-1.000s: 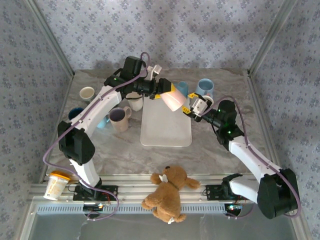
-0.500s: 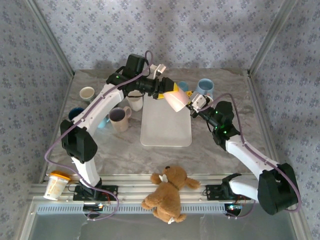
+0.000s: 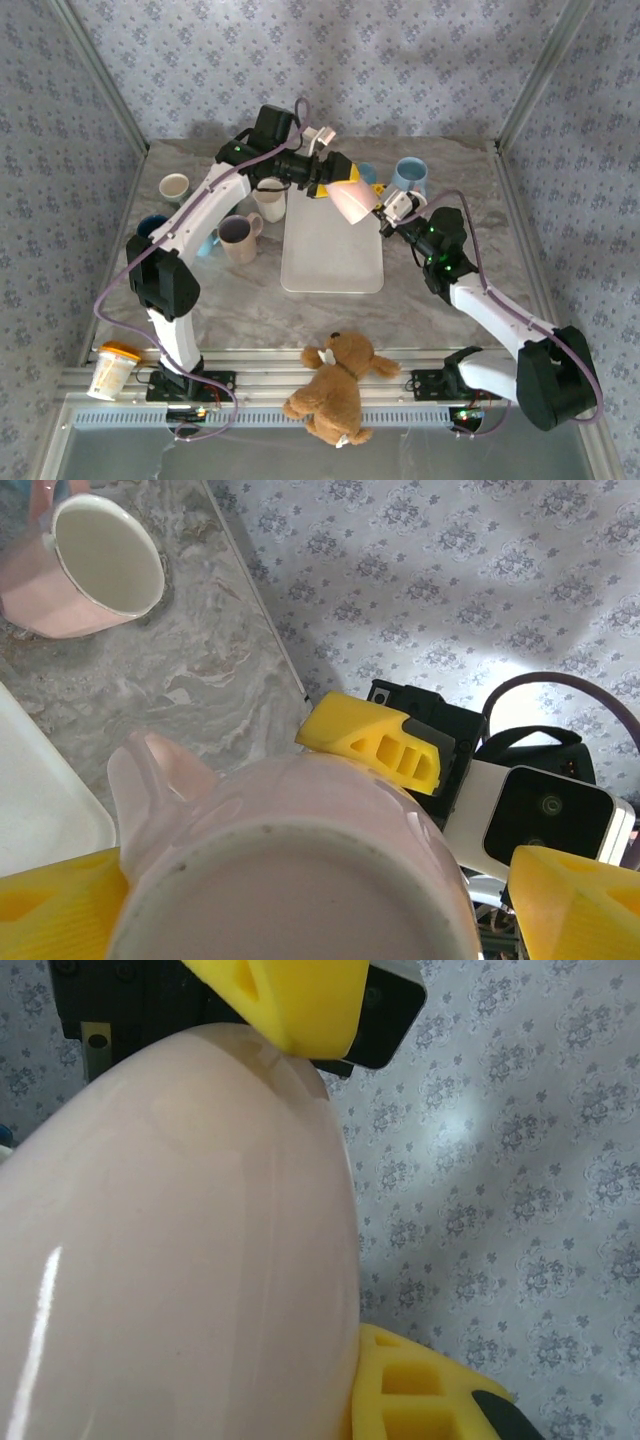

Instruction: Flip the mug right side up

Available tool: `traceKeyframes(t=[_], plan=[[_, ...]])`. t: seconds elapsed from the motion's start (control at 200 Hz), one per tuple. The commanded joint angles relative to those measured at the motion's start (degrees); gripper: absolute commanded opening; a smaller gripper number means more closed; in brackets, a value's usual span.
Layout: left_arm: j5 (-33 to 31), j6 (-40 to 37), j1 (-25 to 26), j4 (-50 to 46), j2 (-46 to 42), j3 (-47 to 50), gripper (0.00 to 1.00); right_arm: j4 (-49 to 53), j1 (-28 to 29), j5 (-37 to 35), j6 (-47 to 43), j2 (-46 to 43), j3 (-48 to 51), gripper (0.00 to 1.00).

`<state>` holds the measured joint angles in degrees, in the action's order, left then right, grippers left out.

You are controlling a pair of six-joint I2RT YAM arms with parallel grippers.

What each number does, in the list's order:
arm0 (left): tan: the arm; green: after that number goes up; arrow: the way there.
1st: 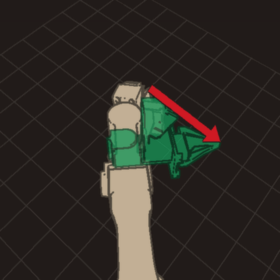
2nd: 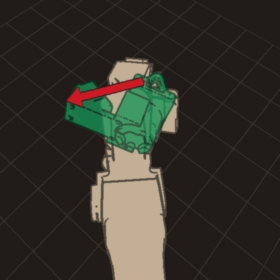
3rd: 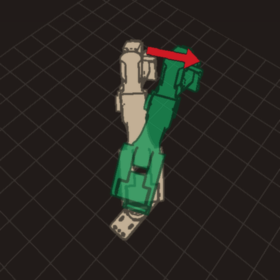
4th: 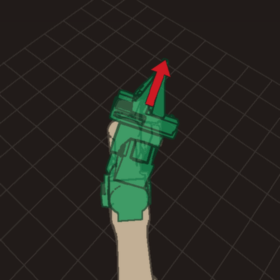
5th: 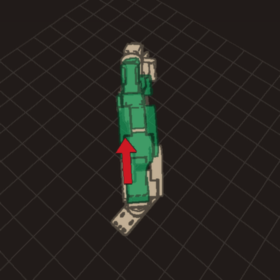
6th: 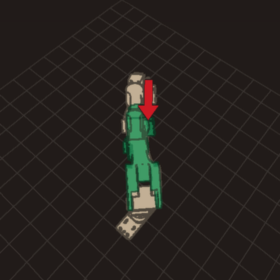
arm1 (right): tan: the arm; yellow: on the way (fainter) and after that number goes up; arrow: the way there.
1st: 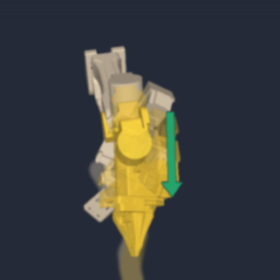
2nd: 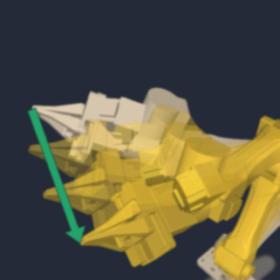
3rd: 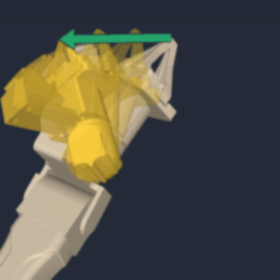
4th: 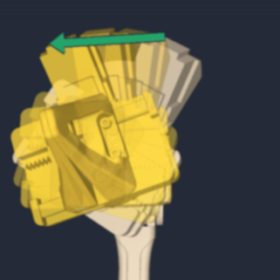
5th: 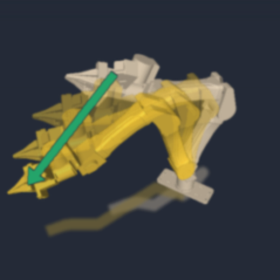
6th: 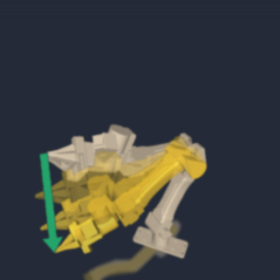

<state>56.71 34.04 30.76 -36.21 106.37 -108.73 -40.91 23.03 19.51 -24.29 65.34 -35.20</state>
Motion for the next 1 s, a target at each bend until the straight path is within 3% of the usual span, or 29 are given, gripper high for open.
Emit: traceKeyframes(t=[0.0, 0.12, 0.38, 0.555, 0.76, 0.994], plan=[[-0.7, -0.4, -2.2, 5.2, -1.4, 1.6, 0.92, -1.0, 0.4, -2.0, 2.7, -2.1, 0.1, 0.0], [-2.4, 1.8, -3.9, 12.7, -3.2, 5.8, 0.95, 2.6, -0.1, -3.1, 5.2, -3.2, -0.6, 0.0], [-9.5, -6.6, -6.3, 6.7, -4.3, 8.1, 0.95, 7.5, -4.5, -4.0, 13.8, -6.1, -0.6, 0.0], [-19.4, -12.6, -6.3, 8.1, -9.2, 14.0, 0.95, 21.7, -10.4, -2.7, 26.8, -8.8, -5.2, 0.0], [-23.3, -15.7, -6.3, 15.3, -14.5, 21.6, 0.94, 33.4, -14.6, -2.0, 35.6, -11.8, -8.5, 0.0], [-26.9, -21.3, -4.4, 17.0, -17.7, 26.4, 0.93, 49.1, -16.7, -1.5, 43.3, -13.3, -14.7, 0.0]])
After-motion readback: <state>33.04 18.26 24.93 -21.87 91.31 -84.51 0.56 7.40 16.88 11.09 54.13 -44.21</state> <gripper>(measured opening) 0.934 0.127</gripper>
